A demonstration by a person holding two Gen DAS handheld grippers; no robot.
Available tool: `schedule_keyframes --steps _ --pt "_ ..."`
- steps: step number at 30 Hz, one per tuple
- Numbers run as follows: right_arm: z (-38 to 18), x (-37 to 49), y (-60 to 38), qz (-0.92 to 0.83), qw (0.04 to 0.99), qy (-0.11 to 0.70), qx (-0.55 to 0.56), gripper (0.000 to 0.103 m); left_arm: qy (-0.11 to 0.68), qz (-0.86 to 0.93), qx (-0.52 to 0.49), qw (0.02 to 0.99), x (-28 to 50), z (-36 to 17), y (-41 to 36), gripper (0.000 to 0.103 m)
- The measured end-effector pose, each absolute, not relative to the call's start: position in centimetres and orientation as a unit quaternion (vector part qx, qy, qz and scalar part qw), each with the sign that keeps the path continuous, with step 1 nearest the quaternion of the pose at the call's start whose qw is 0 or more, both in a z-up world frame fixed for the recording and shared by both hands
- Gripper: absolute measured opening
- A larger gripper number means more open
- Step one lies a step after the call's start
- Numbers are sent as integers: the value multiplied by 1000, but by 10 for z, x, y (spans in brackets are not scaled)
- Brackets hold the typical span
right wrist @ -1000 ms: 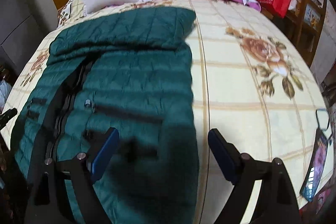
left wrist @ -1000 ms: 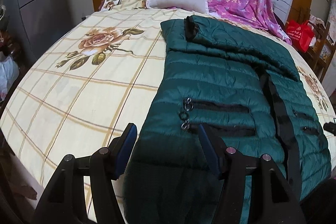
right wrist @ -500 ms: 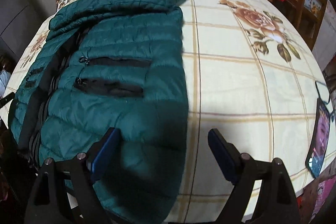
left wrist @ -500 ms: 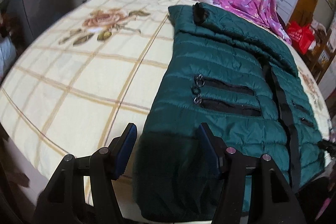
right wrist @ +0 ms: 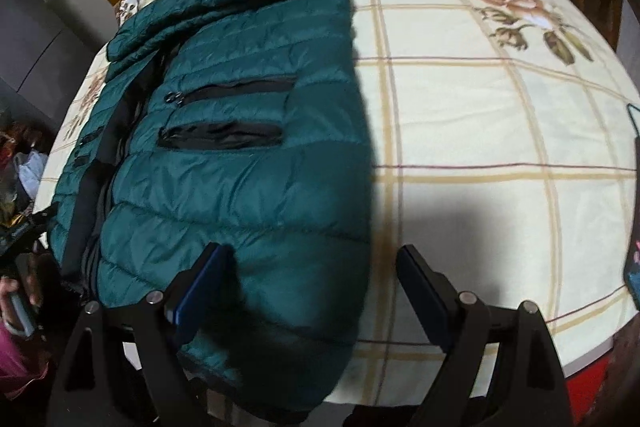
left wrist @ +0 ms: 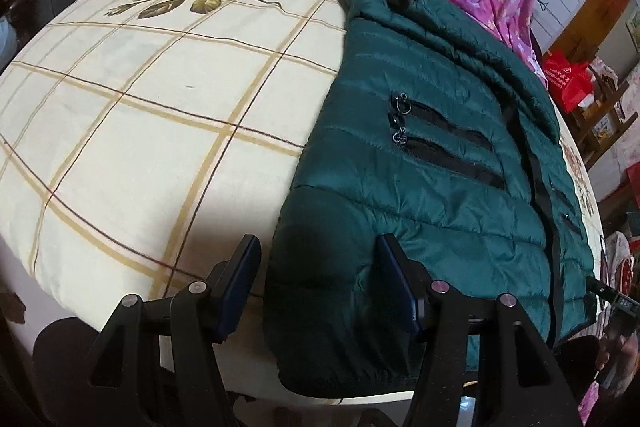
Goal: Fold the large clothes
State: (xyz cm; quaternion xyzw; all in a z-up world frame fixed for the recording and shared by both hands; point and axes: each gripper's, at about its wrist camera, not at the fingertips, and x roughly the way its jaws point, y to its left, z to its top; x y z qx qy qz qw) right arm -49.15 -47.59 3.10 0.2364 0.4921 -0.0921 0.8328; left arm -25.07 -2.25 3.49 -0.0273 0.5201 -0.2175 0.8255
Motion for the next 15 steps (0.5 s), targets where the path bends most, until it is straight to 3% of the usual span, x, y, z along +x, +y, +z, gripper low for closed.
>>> schedule_keyframes --steps 15 --pt "31 -489 -461 -33 840 495 221 91 514 -201 -18 834 -247 39 -15 43"
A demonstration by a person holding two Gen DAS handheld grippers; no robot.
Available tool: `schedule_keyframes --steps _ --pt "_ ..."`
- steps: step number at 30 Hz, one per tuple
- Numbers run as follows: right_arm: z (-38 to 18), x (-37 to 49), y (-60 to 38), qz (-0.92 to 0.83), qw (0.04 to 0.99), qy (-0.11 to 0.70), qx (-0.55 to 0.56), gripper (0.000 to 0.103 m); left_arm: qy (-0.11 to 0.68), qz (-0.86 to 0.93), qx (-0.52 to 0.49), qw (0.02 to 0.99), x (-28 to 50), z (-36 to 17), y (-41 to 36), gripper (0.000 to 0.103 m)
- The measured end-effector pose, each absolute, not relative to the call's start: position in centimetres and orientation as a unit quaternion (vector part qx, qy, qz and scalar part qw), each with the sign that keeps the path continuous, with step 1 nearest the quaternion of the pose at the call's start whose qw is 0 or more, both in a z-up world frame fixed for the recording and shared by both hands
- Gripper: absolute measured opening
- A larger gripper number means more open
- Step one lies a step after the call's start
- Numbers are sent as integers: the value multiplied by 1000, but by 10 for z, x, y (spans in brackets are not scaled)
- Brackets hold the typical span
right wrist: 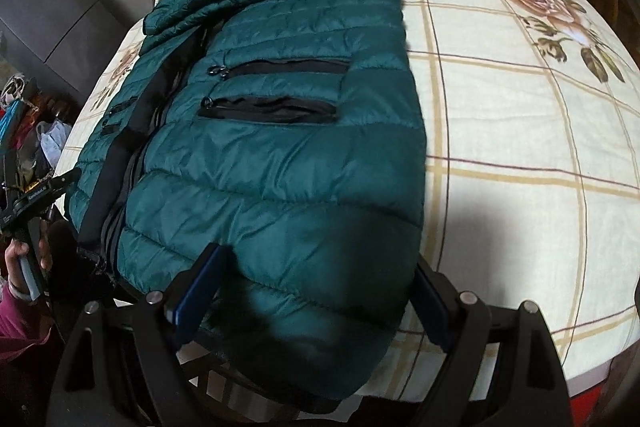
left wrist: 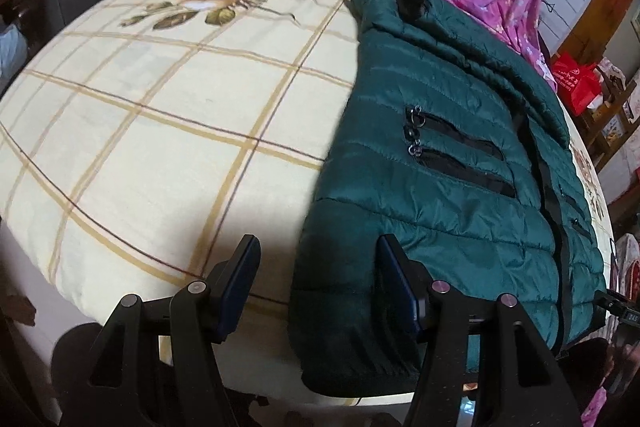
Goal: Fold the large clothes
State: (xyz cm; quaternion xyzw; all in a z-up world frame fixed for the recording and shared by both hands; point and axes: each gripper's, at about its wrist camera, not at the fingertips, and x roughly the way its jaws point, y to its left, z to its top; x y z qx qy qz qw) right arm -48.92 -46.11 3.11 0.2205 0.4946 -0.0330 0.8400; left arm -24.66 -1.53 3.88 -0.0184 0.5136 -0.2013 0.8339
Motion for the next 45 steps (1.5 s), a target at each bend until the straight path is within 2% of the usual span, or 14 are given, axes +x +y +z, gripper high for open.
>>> schedule_keyframes --steps 5,8,10,13,15,17,19,21,25,27,28,30,39,45 --pt "30 -488 -458 -29 843 491 217 93 517 -210 -29 829 -247 33 -18 45" --pt "31 -488 -458 -19 844 487 223 93 513 -211 -24 832 -248 33 -22 49" --pt "30 -488 -459 -11 846 477 236 93 510 -211 -21 834 -250 32 -26 56" --pt "29 -489 -460 -4 852 460 250 94 511 -213 -9 833 -254 32 -33 57" --pt "29 -490 -458 0 854 457 248 94 516 -230 -13 825 -255 33 -37 56" --pt "30 -491 -454 11 856 458 239 93 515 -246 -6 821 -258 33 -40 42" --pt "31 -491 -451 24 858 454 240 80 512 -255 -3 820 -261 34 -43 25" --pt "31 -492 -452 36 858 448 248 72 505 -254 2 825 -262 37 -43 15" --pt "28 -489 -450 36 858 452 240 72 493 -258 4 831 -263 43 -41 0" --pt "30 -488 -447 32 860 454 233 68 482 -263 -1 836 -264 50 -40 0" --pt "35 -487 -446 33 864 447 230 46 474 -266 -1 840 -264 56 -40 0" --pt "47 -488 -452 36 871 426 240 23 458 -271 -9 847 -262 71 -38 0" --pt "124 -469 -492 53 913 293 280 20 389 -299 -82 868 -222 148 -50 0" --pt "152 -424 -534 20 927 227 299 19 368 -284 -110 879 -170 172 -79 0"
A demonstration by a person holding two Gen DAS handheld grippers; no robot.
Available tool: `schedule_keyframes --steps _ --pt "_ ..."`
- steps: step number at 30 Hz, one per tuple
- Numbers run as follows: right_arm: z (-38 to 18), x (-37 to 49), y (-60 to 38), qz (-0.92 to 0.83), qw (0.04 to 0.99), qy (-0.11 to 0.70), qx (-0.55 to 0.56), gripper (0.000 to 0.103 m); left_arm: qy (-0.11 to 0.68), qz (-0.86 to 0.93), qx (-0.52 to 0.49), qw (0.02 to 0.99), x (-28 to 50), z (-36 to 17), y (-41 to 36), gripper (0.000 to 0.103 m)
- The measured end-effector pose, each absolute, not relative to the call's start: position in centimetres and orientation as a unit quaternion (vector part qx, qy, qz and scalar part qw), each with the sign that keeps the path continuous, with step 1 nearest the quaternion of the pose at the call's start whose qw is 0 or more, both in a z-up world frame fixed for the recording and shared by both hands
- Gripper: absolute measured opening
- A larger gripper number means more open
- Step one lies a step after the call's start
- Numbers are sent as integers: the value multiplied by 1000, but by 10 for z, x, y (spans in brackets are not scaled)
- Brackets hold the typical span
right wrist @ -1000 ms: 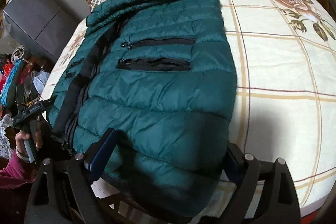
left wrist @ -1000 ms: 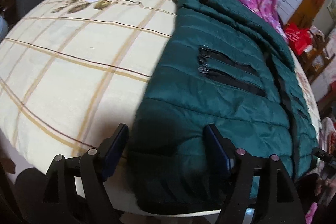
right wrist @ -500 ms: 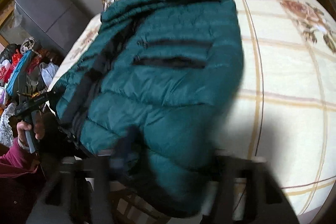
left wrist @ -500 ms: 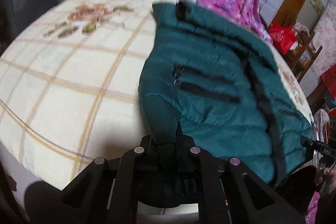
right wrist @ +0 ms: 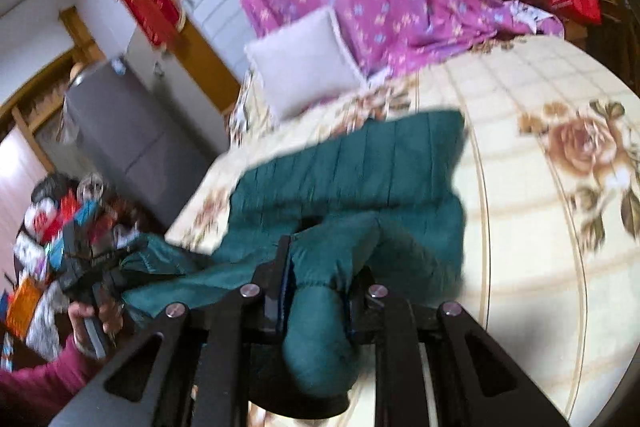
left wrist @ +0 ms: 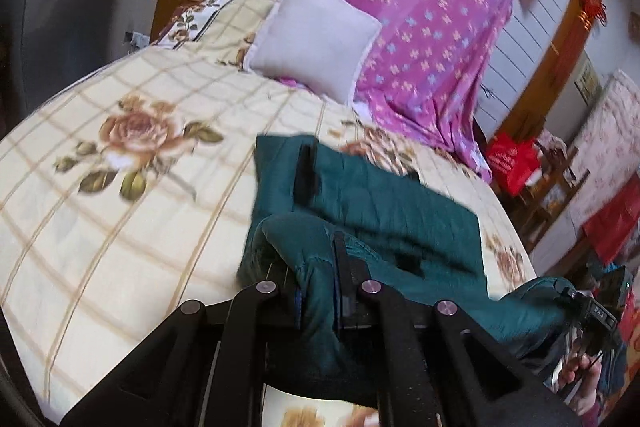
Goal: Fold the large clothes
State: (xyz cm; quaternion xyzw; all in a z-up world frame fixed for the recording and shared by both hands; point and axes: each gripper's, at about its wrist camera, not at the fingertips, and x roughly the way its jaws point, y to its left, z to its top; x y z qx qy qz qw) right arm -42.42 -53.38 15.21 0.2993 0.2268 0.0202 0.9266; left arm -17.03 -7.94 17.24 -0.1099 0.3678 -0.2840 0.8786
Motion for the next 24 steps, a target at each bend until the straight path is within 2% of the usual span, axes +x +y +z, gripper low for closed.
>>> schedule_keyframes --steps 9,14,20,24 --pt "156 -331 -601 -34 914 192 355 19 381 -242 -139 882 -66 173 -133 0" --pt "143 -276 -632 -60 906 207 365 19 392 -221 -116 886 -17 155 -171 0" --pt "87 -207 -661 -104 873 253 403 21 423 -225 -130 868 30 104 -189 0" --pt "57 -194 -671 -96 858 244 441 27 426 -267 -188 844 42 99 -172 8"
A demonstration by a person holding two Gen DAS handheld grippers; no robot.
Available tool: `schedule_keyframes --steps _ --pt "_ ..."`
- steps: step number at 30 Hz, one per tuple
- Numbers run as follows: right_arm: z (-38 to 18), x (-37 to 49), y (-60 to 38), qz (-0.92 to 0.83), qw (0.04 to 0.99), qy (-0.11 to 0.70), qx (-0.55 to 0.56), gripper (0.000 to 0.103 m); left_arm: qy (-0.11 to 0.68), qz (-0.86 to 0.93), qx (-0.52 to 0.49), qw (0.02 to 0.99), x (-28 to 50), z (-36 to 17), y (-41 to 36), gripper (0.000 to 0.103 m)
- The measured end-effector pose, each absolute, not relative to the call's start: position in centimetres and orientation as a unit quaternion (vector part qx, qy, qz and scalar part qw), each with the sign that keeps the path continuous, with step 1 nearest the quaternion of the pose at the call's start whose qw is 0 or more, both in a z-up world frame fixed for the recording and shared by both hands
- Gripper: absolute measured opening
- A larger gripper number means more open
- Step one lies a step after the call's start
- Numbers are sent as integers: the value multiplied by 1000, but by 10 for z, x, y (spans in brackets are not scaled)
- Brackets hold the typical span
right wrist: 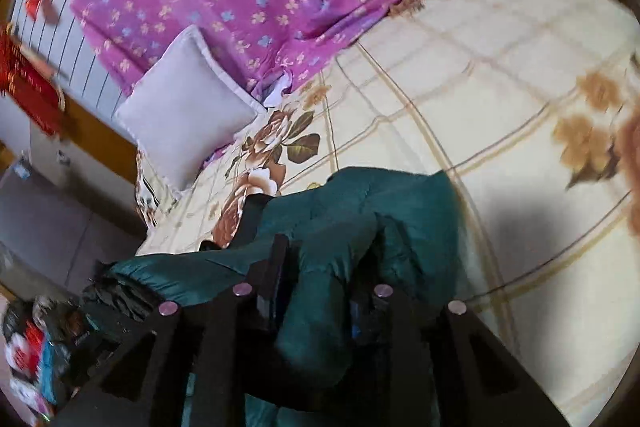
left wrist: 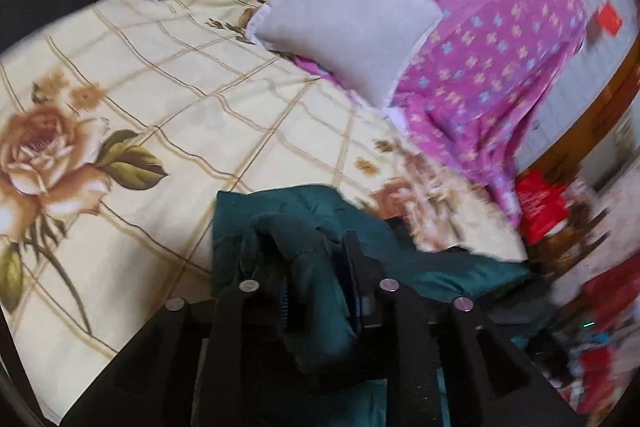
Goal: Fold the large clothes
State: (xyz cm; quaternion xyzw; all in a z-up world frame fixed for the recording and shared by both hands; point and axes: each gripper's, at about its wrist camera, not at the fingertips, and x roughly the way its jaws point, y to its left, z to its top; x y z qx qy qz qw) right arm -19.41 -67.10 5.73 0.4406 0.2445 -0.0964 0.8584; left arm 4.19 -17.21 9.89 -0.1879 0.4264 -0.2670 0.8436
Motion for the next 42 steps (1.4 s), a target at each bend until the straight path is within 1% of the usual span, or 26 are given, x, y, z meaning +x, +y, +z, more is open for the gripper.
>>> schedule_keyframes --steps 2,3,4,5,6,7,10,12,14,17,21,23,25,28,33,38,42 --pt "58 -196 -674 -84 855 233 457 37 413 -281 -203 842 40 112 -160 12" --pt "62 -199 -676 -75 856 219 462 53 401 -284 -205 846 38 120 -154 16" --pt "69 -202 -675 -73 860 207 460 73 390 -278 -203 854 36 128 -150 24" --pt "77 -206 -674 -79 865 197 454 79 375 -268 -201 864 32 135 -145 29" --pt "84 -210 -673 -86 870 189 448 86 366 -262 -202 870 30 140 -143 36" --pt "95 -217 -672 -97 876 177 438 86 354 -256 -205 876 25 145 -138 36" --pt "121 -237 -662 -96 889 148 424 87 354 -252 -200 878 15 147 -139 36" --pt "136 -240 -646 -90 904 150 389 89 357 -246 -177 883 9 146 -150 36" --pt "146 -223 -619 -85 921 200 323 89 365 -244 -145 887 5 141 -171 36" --pt "144 -186 -582 -96 930 265 234 89 376 -236 -98 891 0 126 -202 36" --pt "126 -144 -562 -116 926 317 170 89 400 -189 -32 896 8 100 -234 36" --pt "113 -127 -565 -150 918 338 145 89 410 -172 -15 896 17 89 -240 36" --pt "96 -114 -576 -165 908 354 154 89 418 -167 -11 893 25 79 -241 39" --pt "76 -100 -588 -179 896 368 174 90 426 -167 -23 889 36 69 -239 39" --pt "82 -95 -579 -191 887 394 145 91 417 -170 -2 893 29 76 -240 39" --pt "114 -149 -577 -172 910 340 162 91 404 -181 -28 896 15 89 -221 39" --pt "110 -180 -586 -211 910 320 160 91 406 -175 -7 897 11 83 -219 39"
